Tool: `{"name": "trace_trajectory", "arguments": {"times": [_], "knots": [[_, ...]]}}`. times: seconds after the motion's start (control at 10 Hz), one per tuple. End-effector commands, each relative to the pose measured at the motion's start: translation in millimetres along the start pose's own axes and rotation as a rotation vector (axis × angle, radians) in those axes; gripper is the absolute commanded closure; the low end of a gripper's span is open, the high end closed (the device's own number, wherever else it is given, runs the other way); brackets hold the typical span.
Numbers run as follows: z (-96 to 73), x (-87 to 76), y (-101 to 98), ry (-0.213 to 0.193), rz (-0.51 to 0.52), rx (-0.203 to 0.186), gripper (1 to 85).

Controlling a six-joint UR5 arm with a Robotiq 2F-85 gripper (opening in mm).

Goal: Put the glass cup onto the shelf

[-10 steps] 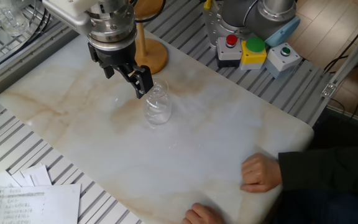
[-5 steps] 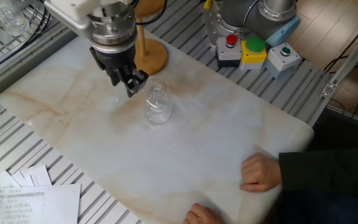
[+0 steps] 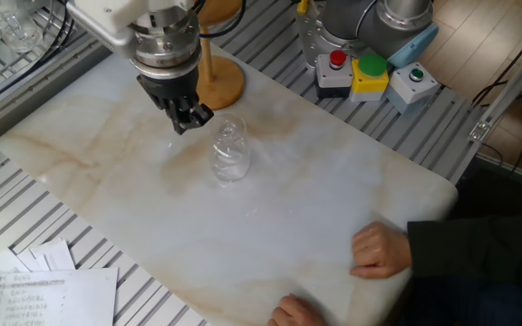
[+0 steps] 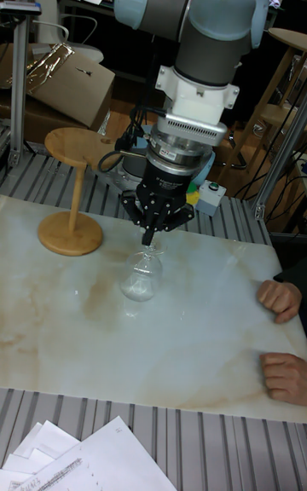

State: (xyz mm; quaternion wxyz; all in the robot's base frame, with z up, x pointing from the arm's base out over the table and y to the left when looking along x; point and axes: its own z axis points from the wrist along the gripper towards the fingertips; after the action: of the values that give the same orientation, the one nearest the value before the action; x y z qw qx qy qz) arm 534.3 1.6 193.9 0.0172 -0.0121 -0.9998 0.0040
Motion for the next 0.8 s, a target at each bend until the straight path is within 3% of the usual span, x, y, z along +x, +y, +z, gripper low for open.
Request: {"name": "trace_trajectory", "arguments": {"times": [0.0,0.1,0.3,0.5,0.6,0.7], "knots": [[-18.9,13.5,-1.8,0.015,-0.089,-0.03,50.0],[-17.3,19.4,-6.7,0.013,-0.164,-0.028,29.0],[-14.3,18.0,-3.2,-0.019,-0.255,-0.054,0.7],[-15.1,19.6,6.2,-0.027,-0.295,-0.089,0.7],[-15.0,9.6,3.4,-0.067,-0.335,-0.061,1.0],[-16.6,5.3,14.2,-0.091,-0.296,-0.071,8.3]]}}
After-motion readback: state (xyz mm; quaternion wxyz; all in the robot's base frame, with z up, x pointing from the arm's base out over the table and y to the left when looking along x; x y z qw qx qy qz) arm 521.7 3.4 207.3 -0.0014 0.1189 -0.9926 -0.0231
